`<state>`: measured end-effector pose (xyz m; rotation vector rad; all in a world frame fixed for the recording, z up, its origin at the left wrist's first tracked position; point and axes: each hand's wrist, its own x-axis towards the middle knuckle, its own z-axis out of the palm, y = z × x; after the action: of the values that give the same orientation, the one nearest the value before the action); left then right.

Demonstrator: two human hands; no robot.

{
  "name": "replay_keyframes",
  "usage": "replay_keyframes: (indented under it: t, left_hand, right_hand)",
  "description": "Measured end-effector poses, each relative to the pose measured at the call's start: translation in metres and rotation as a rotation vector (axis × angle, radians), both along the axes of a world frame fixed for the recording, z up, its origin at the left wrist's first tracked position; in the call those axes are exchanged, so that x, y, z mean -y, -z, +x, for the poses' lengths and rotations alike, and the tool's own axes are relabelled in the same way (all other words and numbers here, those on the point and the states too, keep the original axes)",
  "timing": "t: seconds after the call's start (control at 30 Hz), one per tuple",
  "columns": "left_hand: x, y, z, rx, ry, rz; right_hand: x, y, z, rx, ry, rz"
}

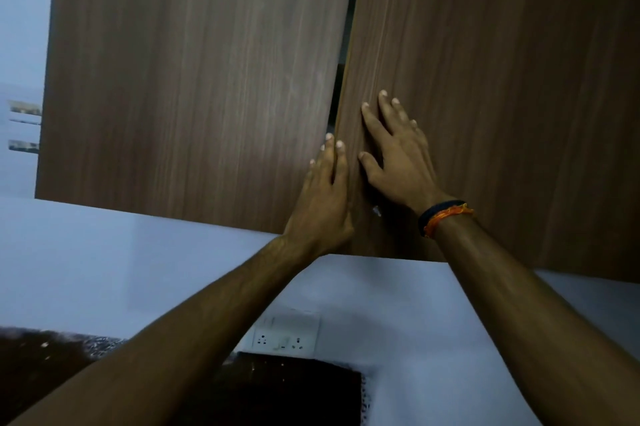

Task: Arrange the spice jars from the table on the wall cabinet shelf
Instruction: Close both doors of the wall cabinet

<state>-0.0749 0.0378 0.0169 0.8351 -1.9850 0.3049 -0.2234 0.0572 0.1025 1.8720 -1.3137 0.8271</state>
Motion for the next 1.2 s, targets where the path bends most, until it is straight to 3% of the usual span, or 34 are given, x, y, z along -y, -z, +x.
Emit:
replay_keyframes:
  t: [0.27,0.8,1.2]
  left_hand:
    - [0.046,0.014,0.012,0.382,-0.302,-0.15]
    - [0.073,0.017,0.013,0.406,-0.372,-0.223]
    - [0.054,-0.002,0.031,0.546,-0.373,-0.12]
  right_hand:
    - [0.045,0.023,-0.004,-0.053,0.116,0.049]
    - [0.072,0.035,-0.002,-0.066,0.17,-0.026]
    - [0.041,0.028,0.009,-0.009,0.167,0.151]
